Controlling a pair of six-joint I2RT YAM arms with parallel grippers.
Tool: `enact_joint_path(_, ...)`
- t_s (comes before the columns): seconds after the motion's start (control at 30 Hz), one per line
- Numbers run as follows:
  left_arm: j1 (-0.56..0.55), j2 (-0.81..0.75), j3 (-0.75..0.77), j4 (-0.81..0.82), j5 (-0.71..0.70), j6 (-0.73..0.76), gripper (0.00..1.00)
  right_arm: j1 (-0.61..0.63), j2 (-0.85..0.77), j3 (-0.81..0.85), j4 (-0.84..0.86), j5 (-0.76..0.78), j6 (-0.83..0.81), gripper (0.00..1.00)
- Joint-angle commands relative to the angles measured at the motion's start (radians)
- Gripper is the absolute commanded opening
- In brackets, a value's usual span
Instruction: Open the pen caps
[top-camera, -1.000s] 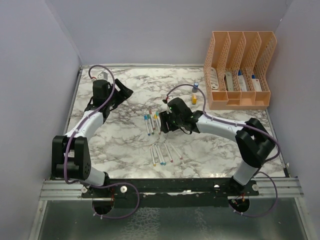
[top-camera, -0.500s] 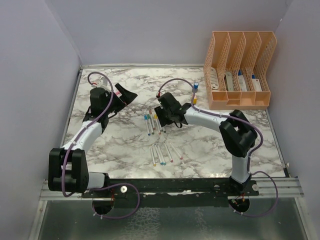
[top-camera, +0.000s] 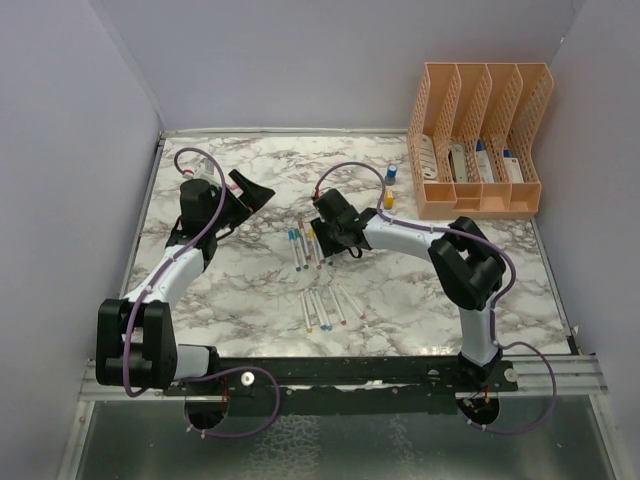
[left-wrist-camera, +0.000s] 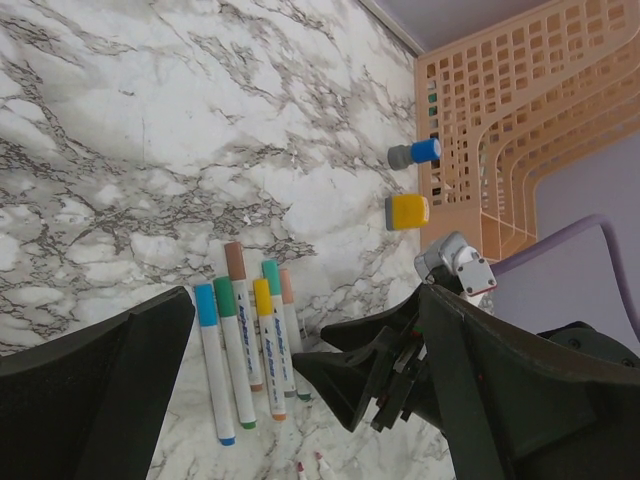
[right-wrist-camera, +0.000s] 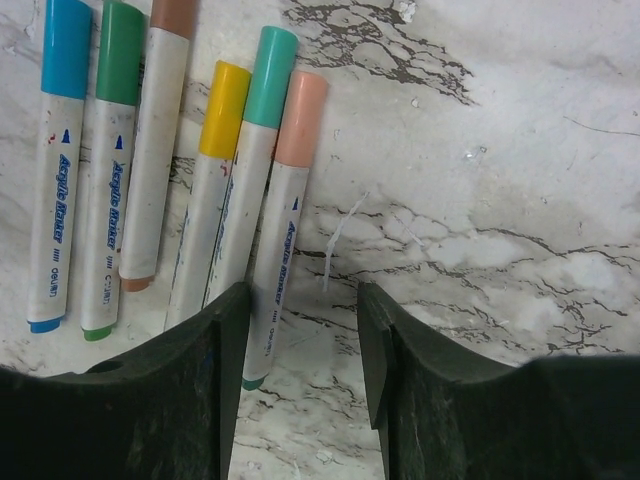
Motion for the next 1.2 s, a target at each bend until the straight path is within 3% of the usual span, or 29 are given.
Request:
enact_joint_path(0.0, 0.001, -0.021, -0.011, 0.037, 0.020, -0.005, 0.99, 0.000, 0.026, 0.030, -0.004, 0.017, -0.004, 0.46)
enact_joint_path(0.27, 0.001, -0.009, -0.017, 0.039, 0.017, -0.012, 0.99, -0.001, 0.054, 0.041, -0.017, 0.003, 0.002, 0.42)
enact_joint_path(0.63, -0.007, -0.009, 0.001, 0.014, -0.007, 0.004, 0.98, -0.029, 0.082, 0.047, -0.033, -0.066, 0.029, 0.17)
enact_joint_path(0.77, -0.032, -0.003, 0.009, 0.012, -0.029, -0.002, 0.98, -0.072, 0.071, 0.028, -0.017, -0.088, 0.029, 0.03)
enact_joint_path(1.17, -0.256, 0.168, 0.123, 0.022, -0.149, -0.019, 0.93, -0.100, -0.169, -0.106, 0.128, -0.075, -0.027, 0.01)
